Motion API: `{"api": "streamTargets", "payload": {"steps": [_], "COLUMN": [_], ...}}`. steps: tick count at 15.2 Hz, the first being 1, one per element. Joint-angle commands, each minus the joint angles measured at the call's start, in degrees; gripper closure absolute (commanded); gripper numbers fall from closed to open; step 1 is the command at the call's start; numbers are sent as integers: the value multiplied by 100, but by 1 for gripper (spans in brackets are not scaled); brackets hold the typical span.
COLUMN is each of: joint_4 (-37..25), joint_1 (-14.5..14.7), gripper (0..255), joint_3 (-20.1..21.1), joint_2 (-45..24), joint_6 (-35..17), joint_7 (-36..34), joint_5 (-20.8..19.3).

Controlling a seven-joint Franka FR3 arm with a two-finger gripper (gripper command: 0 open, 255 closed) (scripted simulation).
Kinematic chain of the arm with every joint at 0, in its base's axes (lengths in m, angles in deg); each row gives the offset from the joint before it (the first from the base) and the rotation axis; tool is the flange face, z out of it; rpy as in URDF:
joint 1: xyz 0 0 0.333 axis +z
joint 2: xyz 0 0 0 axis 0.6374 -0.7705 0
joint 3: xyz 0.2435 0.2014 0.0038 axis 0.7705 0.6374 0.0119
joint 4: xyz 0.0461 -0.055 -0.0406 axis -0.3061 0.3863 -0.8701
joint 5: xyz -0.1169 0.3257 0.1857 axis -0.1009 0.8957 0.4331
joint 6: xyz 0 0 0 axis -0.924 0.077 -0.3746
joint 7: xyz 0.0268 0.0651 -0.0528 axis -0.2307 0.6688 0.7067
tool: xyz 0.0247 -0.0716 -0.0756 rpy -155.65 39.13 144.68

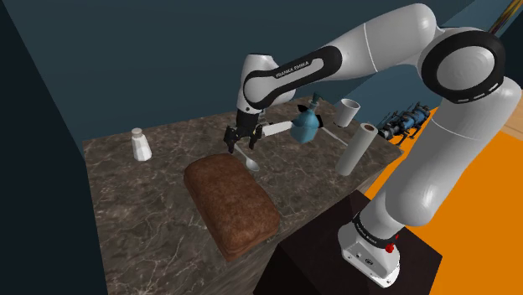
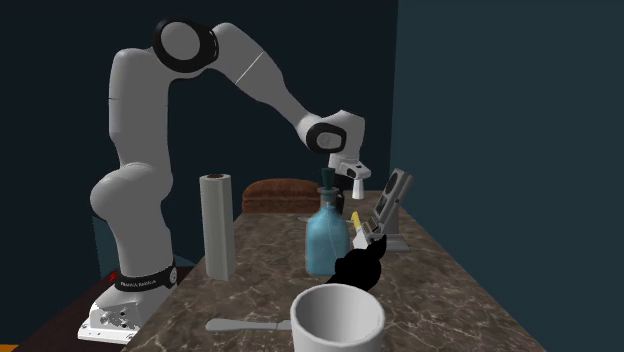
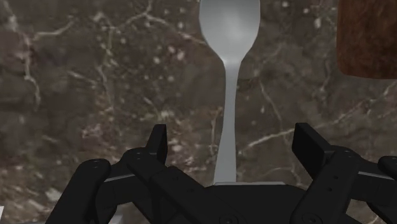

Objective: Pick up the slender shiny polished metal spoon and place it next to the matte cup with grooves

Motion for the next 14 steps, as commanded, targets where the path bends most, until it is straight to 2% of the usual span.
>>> {"api": "streamTargets", "payload": {"steps": [1, 2, 11, 14], "joint_4": [0, 0, 0, -84], "joint_1": [0, 0, 1, -7], "gripper": [0, 255, 255, 255], "joint_3": [0, 0, -1, -4], "joint_2": [0, 0, 0, 135], "joint_6": [0, 0, -1, 216], "joint_7": [0, 0, 0, -31], "joint_5": [0, 0, 0, -5]}}
